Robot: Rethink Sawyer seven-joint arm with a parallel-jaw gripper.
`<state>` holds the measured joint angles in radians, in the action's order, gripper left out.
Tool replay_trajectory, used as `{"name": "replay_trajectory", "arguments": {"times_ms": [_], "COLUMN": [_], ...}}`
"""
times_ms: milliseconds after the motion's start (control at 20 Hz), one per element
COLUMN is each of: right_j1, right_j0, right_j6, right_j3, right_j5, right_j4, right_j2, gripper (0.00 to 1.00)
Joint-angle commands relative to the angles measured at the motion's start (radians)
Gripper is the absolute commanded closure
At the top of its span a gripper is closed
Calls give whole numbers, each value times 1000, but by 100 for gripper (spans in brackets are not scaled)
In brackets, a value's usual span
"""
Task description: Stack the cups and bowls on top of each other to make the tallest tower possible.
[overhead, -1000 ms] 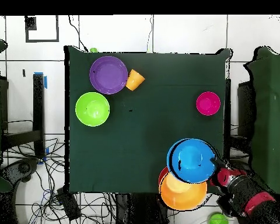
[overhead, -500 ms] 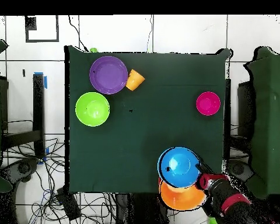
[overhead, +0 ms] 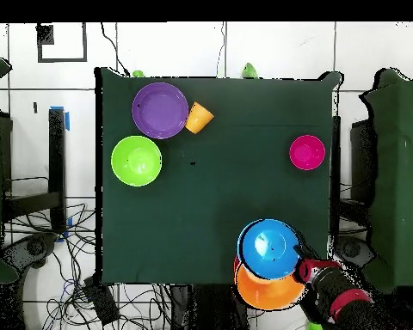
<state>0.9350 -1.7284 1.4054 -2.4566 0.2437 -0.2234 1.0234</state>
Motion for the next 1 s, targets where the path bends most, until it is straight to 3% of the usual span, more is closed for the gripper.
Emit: {"name": "replay_trajectory", "arguments": {"times_ms": [50,200,450,550,800,900,1000], "right_j1": [125,182,196,199,235,214,182], "right_j0": [56,44,30,-10,-158,-198,-215], "right_j6": [59,42,56,71,182,200,175], "right_j3": [27,52,42,-3,-164,-193,-213], "right_j5": [216,280,308,274,134,101,79], "right_j4": [110,169,210,227,270,260,226], "right_j2": [112,162,176,223,482,525,495], "gripper": [100,100,100,100,100,100,100]}}
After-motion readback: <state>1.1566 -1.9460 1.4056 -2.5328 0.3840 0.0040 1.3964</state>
